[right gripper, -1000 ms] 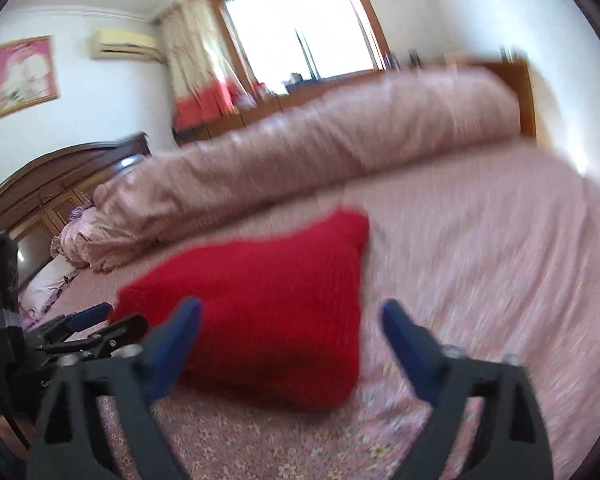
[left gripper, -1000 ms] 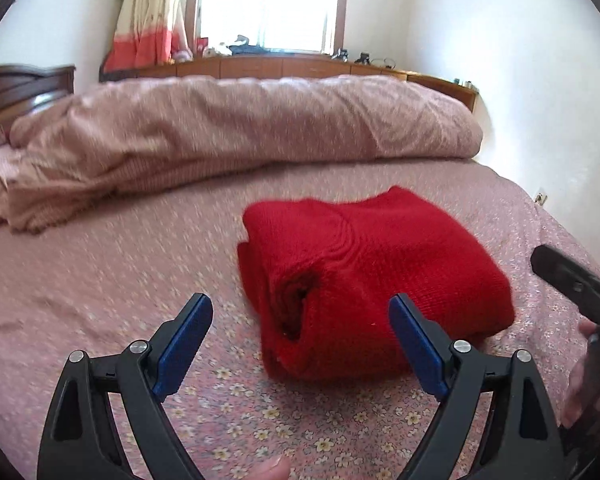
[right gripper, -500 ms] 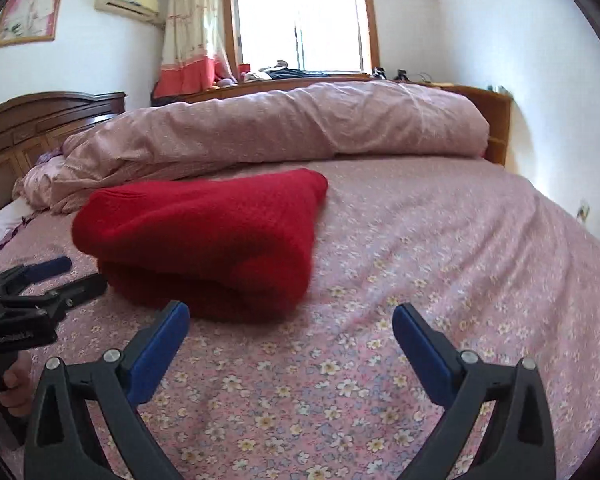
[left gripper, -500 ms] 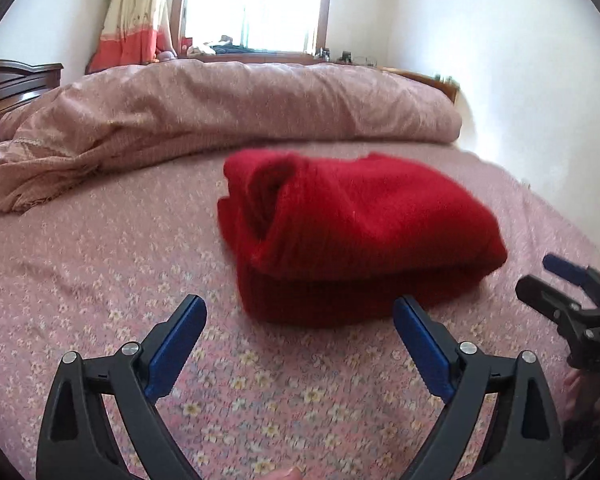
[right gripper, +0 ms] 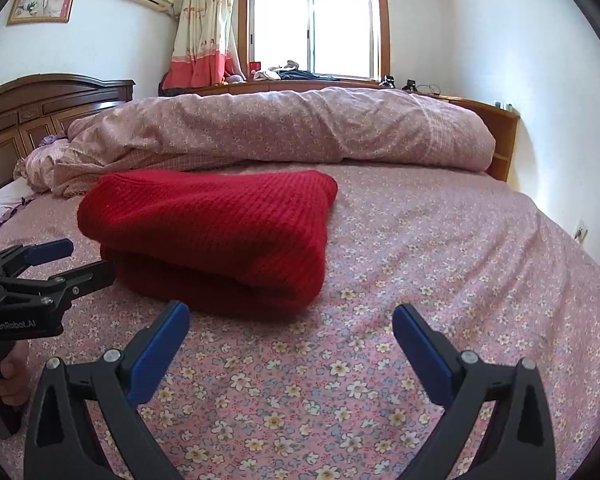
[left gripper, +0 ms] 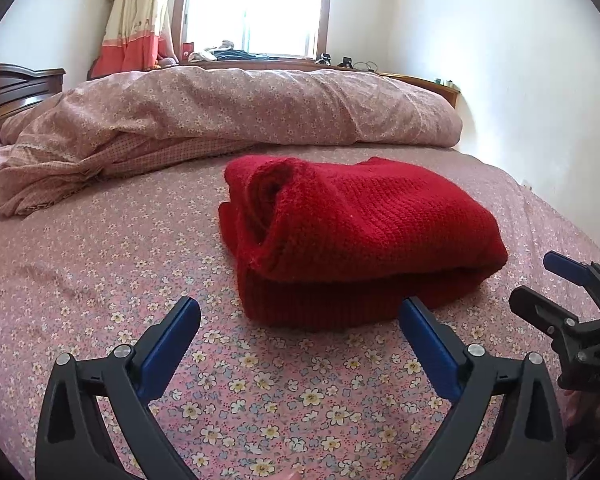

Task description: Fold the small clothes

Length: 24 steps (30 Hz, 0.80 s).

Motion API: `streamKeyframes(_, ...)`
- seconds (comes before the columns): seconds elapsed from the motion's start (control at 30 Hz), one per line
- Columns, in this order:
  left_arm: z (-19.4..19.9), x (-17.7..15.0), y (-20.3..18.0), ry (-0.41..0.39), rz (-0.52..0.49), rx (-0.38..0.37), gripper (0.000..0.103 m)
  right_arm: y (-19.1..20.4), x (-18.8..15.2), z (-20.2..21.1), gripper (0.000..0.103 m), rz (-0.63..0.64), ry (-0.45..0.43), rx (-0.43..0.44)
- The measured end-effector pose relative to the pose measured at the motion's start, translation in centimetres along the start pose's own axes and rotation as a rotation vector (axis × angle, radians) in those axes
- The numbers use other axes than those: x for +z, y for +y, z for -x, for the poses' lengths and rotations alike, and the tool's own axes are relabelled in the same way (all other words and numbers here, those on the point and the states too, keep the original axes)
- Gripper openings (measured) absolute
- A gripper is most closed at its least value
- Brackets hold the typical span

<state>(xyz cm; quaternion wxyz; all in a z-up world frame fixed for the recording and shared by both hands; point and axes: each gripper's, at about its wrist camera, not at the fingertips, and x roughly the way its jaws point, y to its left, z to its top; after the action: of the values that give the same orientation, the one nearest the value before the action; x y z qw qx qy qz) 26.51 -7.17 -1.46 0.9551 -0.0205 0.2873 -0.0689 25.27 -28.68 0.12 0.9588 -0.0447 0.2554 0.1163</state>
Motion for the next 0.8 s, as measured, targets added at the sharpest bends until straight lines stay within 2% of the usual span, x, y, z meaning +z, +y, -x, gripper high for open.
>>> streamKeyframes(0.8,-0.31,-0.06,0.15,0.012,0.004,-0.004,0.097,-0.03,0.04,-0.49,0.103,0.005,0.023,-0.003)
